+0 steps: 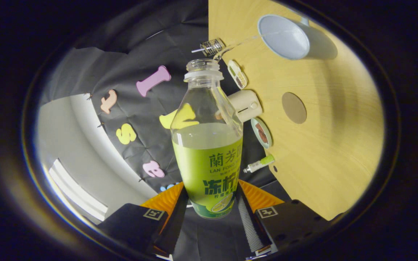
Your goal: Take the bottle from table, then pour the juice into the cup, finally place the bottle on the coaster
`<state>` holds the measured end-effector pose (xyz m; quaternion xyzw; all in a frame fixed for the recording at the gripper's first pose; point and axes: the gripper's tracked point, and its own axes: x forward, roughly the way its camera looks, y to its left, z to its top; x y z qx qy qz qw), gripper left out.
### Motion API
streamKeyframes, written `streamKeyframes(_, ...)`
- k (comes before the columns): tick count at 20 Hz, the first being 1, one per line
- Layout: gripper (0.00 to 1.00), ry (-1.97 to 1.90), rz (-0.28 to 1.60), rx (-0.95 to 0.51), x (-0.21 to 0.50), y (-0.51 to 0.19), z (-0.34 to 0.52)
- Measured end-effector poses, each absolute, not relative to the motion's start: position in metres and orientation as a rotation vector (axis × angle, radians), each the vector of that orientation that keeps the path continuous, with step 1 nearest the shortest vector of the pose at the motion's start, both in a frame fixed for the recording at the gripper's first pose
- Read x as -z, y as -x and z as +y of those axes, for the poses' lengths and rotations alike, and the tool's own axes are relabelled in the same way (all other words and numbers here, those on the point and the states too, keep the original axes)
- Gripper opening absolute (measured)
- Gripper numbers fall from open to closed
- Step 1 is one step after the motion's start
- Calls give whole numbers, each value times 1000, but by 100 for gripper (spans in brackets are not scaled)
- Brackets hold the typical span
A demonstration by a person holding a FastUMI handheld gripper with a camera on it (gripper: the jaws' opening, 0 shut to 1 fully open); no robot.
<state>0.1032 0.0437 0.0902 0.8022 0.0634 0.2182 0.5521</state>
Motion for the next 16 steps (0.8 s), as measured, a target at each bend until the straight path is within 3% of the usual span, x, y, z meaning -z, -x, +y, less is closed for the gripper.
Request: streamKeyframes(16,77,-1978,104,-543,-105,-102,37)
